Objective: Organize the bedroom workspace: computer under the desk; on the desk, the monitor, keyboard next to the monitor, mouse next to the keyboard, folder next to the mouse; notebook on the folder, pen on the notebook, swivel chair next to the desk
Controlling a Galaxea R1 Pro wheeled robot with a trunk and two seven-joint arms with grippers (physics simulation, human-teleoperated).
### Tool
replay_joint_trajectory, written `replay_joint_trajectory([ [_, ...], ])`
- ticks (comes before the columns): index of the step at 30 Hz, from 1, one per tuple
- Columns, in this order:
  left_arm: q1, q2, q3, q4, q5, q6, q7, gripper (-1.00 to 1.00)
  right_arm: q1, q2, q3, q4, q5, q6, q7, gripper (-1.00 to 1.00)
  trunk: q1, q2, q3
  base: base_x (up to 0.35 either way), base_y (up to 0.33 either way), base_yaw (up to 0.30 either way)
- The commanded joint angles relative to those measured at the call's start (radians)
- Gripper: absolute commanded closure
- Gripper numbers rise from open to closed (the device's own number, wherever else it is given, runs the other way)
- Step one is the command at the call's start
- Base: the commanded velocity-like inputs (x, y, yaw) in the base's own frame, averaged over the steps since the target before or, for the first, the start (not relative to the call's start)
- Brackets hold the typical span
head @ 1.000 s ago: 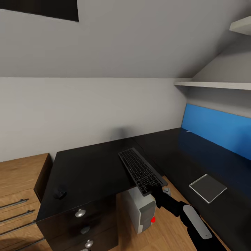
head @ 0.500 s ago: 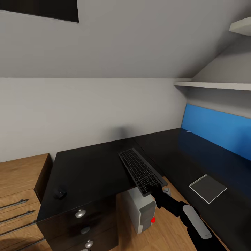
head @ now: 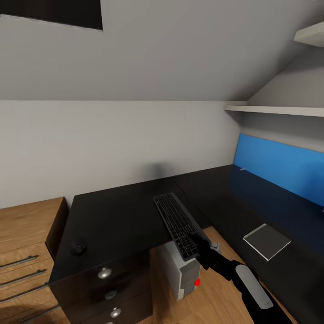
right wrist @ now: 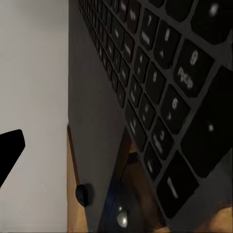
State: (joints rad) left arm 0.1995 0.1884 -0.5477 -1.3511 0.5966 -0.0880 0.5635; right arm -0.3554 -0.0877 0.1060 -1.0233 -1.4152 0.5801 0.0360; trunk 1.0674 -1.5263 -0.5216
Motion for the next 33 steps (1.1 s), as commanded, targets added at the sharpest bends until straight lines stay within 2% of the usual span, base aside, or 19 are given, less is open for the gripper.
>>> replay_joint_trajectory([
  [1,-0.001,0.001,-0.003,-0.001,0.01,-0.009,0.004,-1.0,0.0,-0.001,0.001,0.0,0.001,0.001,0.004,-1.0,0.0,-0.001,-0.001,-0.278,0.0,0.0],
  [25,0.0,0.001,-0.003,0.006,0.011,-0.008,0.004,-1.0,0.0,0.004,0.012,0.007,0.009,-0.016,0.002,-1.0,0.0,-0.001,-0.001,-0.263,-0.002,0.0],
  [27,0.0,0.001,-0.002,0.008,0.011,-0.008,0.004,-1.0,0.0,0.004,0.013,0.007,0.016,-0.028,0.001,-1.0,0.0,-0.001,-0.001,-0.171,-0.016,0.0],
  [33,-0.001,0.001,-0.002,0.011,0.011,-0.01,0.004,-1.0,-0.001,0.005,0.015,0.009,0.072,-0.099,-0.003,-1.0,0.0,-0.001,-0.001,-0.06,-0.006,0.0],
])
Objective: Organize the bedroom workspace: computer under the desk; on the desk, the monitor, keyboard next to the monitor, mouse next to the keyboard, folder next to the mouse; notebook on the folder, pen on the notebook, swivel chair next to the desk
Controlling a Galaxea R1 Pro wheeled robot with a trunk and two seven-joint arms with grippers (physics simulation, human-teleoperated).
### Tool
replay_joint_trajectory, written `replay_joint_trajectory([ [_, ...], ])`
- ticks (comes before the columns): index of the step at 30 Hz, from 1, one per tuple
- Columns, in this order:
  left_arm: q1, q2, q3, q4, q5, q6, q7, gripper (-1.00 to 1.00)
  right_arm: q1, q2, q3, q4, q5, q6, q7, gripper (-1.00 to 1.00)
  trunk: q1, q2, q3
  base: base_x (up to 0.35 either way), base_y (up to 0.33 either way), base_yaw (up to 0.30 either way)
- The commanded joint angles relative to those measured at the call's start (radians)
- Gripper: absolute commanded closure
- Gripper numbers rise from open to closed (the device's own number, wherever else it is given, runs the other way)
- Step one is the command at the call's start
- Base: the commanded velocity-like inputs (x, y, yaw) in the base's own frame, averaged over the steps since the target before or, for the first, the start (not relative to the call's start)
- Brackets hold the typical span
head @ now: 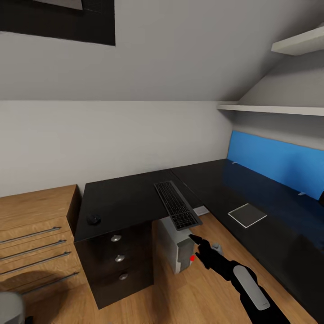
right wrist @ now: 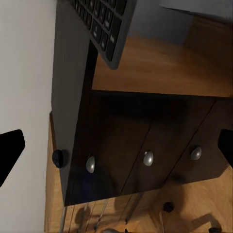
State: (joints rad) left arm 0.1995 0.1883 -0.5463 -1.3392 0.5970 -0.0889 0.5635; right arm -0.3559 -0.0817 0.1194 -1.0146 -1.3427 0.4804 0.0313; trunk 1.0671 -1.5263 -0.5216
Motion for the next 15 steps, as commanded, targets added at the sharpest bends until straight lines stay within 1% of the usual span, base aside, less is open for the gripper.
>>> replay_joint_trajectory([
  [1,0.0,0.001,-0.003,-0.001,0.011,-0.009,0.004,-1.0,-0.001,0.0,0.001,0.001,0.008,-0.012,0.0,-1.0,0.0,0.0,-0.001,-0.026,-0.002,0.0],
  [4,0.0,0.001,-0.003,0.0,0.01,-0.009,0.004,-1.0,-0.001,0.008,0.002,0.001,0.035,-0.054,-0.015,-1.0,0.0,0.0,-0.001,-0.017,-0.002,0.0],
  [5,0.0,0.001,-0.003,0.0,0.01,-0.01,0.004,-1.0,0.0,0.018,0.002,0.002,0.053,-0.084,-0.031,-1.0,-0.004,0.007,0.002,-0.008,-0.001,0.0],
  [8,-0.001,0.0,-0.003,0.0,0.01,-0.01,0.005,-1.0,0.0,0.032,0.001,0.005,0.084,-0.132,-0.059,-1.0,-0.015,0.028,0.012,-0.005,-0.001,0.0],
  [9,0.0,-0.001,-0.003,0.001,0.009,-0.01,0.005,-1.0,-0.001,0.041,0.002,0.011,0.108,-0.167,-0.082,-1.0,-0.019,0.035,0.015,-0.003,0.0,0.0],
  [12,0.0,-0.004,-0.005,0.017,0.009,-0.009,0.007,-1.0,-0.001,0.056,0.002,0.023,0.154,-0.223,-0.119,-1.0,-0.031,0.056,0.024,-0.002,0.0,0.0],
  [13,0.0,-0.009,-0.006,0.044,0.008,-0.008,0.008,-1.0,-0.001,0.072,0.002,0.033,0.192,-0.264,-0.149,-1.0,-0.035,0.063,0.027,0.0,0.0,0.0],
  [15,0.0,-0.017,-0.005,0.077,0.006,-0.008,0.006,-1.0,-0.001,0.093,0.002,0.051,0.241,-0.309,-0.181,-1.0,-0.042,0.077,0.034,0.0,0.0,0.0],
])
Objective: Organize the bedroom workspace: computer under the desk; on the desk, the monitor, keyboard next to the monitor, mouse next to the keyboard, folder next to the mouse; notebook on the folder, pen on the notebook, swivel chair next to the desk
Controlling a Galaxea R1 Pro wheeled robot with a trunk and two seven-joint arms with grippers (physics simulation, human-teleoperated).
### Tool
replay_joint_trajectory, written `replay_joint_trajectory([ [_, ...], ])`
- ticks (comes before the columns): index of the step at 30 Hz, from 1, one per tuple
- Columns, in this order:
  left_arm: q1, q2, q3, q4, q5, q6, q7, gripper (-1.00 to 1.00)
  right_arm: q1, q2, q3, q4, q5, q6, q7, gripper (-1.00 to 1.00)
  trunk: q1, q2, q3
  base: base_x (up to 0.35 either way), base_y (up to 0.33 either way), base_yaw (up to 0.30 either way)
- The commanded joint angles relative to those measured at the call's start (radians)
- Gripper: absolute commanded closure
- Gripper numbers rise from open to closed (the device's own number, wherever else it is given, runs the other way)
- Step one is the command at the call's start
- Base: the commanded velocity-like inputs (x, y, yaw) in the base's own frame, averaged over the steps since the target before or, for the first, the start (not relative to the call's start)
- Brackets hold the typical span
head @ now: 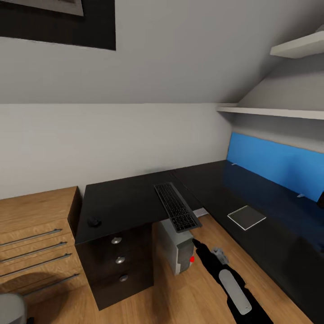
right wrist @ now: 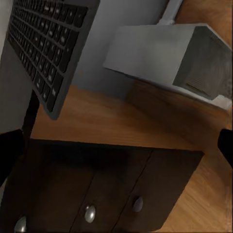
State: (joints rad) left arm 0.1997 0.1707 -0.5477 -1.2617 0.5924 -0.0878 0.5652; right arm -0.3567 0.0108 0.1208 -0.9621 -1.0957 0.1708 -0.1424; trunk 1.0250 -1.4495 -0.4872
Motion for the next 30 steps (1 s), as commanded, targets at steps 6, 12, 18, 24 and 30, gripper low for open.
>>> replay_joint_trajectory([
  [6,-0.001,-0.024,0.001,0.06,0.005,-0.008,0.003,-1.0,-0.001,0.081,0.001,0.22,0.292,-0.204,-0.09,-1.0,-0.023,0.042,0.018,0.0,0.0,0.0],
  [12,-0.001,-0.031,0.001,0.071,0.004,-0.007,0.003,-1.0,-0.001,0.106,0.0,0.444,0.582,-0.471,-0.103,-1.0,-0.046,0.084,0.037,0.0,0.0,0.0],
  [18,-0.001,-0.032,0.002,0.074,0.005,-0.007,0.004,-1.0,0.0,0.109,0.0,0.572,0.666,-0.583,-0.102,-1.0,-0.069,0.126,0.056,0.0,0.0,0.0],
  [24,-0.001,-0.033,0.002,0.074,0.006,-0.007,0.004,-1.0,-0.001,0.108,0.0,0.672,0.684,-0.61,-0.101,-1.0,-0.092,0.168,0.074,0.0,0.0,0.0],
  [30,-0.001,-0.032,0.002,0.078,0.006,-0.007,0.005,-1.0,-0.001,0.109,0.008,0.703,0.706,-0.656,-0.096,-1.0,-0.115,0.21,0.093,0.0,0.0,0.0],
])
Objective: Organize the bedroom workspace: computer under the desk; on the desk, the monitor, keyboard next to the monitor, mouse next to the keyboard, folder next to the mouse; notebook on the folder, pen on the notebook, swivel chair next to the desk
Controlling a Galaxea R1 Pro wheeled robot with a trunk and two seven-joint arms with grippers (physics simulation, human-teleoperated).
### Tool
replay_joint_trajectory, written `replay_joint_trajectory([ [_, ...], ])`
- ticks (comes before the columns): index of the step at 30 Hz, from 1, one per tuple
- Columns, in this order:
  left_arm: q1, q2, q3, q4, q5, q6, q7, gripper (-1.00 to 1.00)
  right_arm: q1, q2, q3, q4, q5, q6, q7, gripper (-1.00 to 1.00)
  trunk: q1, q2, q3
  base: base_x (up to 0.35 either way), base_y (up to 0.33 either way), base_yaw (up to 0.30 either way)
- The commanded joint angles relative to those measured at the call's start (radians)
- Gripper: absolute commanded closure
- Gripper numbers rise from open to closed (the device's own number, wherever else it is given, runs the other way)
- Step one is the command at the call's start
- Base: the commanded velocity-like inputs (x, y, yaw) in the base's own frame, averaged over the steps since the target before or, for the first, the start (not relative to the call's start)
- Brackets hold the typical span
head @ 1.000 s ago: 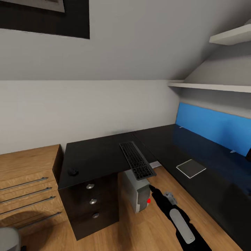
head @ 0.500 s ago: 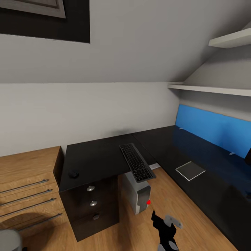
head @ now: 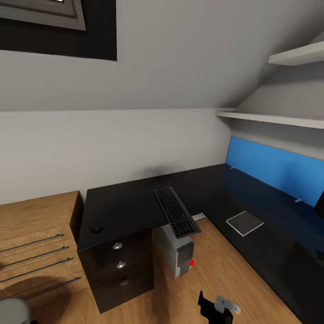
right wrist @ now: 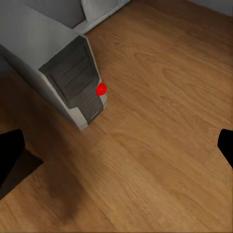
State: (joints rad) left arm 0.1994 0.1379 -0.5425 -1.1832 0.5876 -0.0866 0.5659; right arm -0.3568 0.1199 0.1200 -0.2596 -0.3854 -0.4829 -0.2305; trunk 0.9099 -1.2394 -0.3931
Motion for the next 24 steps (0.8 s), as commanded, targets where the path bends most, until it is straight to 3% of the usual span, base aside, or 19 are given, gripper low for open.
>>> replay_joint_trajectory([
  [1,-0.001,0.001,-0.003,0.0,0.011,-0.008,0.005,-1.0,-0.001,-0.002,0.037,0.007,0.035,-0.026,0.001,-1.0,-0.004,0.007,0.002,0.0,0.0,0.0],
  [3,0.0,0.001,-0.002,0.0,0.011,-0.008,0.005,-1.0,-0.001,-0.003,0.063,0.025,0.069,-0.038,0.006,-1.0,-0.012,0.021,0.009,0.0,0.0,0.0],
  [6,0.0,0.0,-0.003,0.0,0.011,-0.008,0.005,-1.0,-0.001,-0.004,0.072,0.04,0.08,-0.043,0.007,-1.0,-0.023,0.042,0.018,0.0,0.0,0.0],
  [18,0.0,0.0,-0.003,0.003,0.013,-0.004,0.005,-1.0,-0.001,-0.007,0.077,0.052,0.087,-0.053,0.009,-1.0,-0.069,0.126,0.056,0.0,0.0,0.0],
  [24,0.0,0.001,-0.003,0.004,0.013,-0.005,0.005,-1.0,-0.001,-0.01,0.076,0.052,0.088,-0.07,0.008,-1.0,-0.069,0.126,0.056,0.0,0.0,0.0],
])
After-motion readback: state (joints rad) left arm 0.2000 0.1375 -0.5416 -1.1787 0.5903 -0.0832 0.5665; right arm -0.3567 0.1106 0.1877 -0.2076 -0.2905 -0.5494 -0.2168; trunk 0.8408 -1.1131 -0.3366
